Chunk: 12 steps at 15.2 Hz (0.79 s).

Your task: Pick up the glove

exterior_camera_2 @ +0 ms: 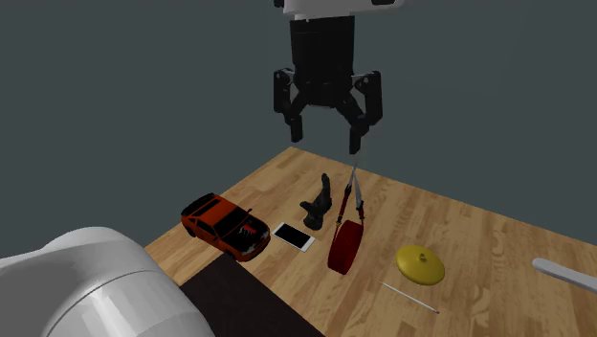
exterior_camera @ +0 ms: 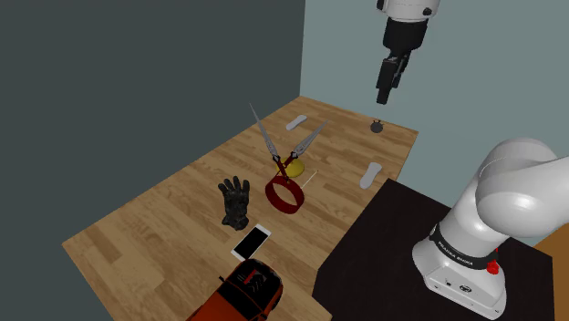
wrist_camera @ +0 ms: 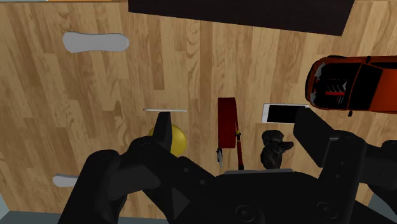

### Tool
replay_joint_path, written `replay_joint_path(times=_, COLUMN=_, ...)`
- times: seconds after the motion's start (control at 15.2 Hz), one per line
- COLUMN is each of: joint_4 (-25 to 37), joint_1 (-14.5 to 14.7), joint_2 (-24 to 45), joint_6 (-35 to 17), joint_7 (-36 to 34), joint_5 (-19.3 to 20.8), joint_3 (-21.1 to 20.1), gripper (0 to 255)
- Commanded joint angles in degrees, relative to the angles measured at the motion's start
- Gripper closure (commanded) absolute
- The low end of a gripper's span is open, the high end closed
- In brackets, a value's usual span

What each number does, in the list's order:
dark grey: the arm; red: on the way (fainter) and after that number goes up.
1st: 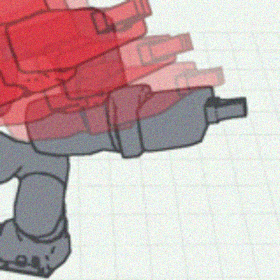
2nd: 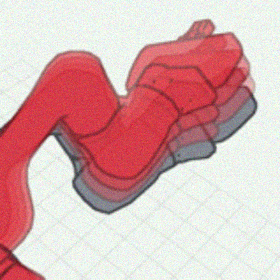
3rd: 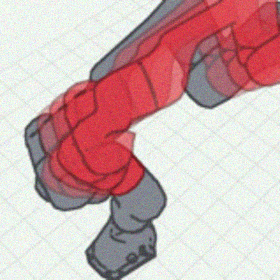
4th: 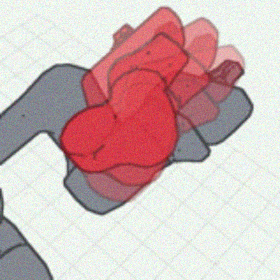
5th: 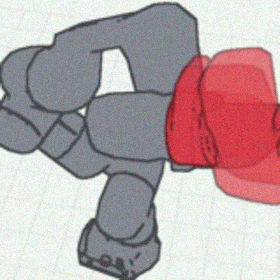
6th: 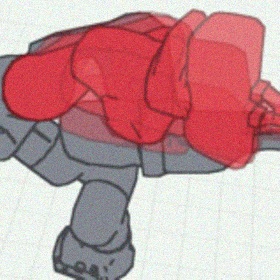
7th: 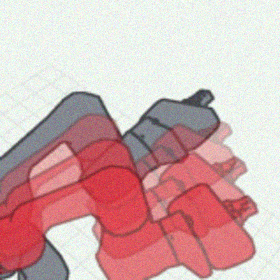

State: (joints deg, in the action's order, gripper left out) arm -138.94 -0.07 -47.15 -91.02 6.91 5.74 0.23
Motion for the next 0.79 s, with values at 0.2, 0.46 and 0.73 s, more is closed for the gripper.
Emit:
replay_joint_path(times=0.2, joint_4=-5.40, joint_1=0.36, joint_2=-0.21, joint_6=-6.67, joint_7=-3.45, joint_5=-1.73, joint_3=-1.49, gripper=0)
replay_joint_path(times=0.46, joint_4=-11.51, joint_1=1.00, joint_2=1.19, joint_6=-16.25, joint_7=-7.98, joint_5=-3.97, joint_3=-3.77, gripper=0)
replay_joint_path(times=0.73, joint_4=-16.16, joint_1=1.70, joint_2=4.86, joint_6=-26.74, joint_7=-12.52, joint_5=-6.04, joint_3=-6.36, gripper=0)
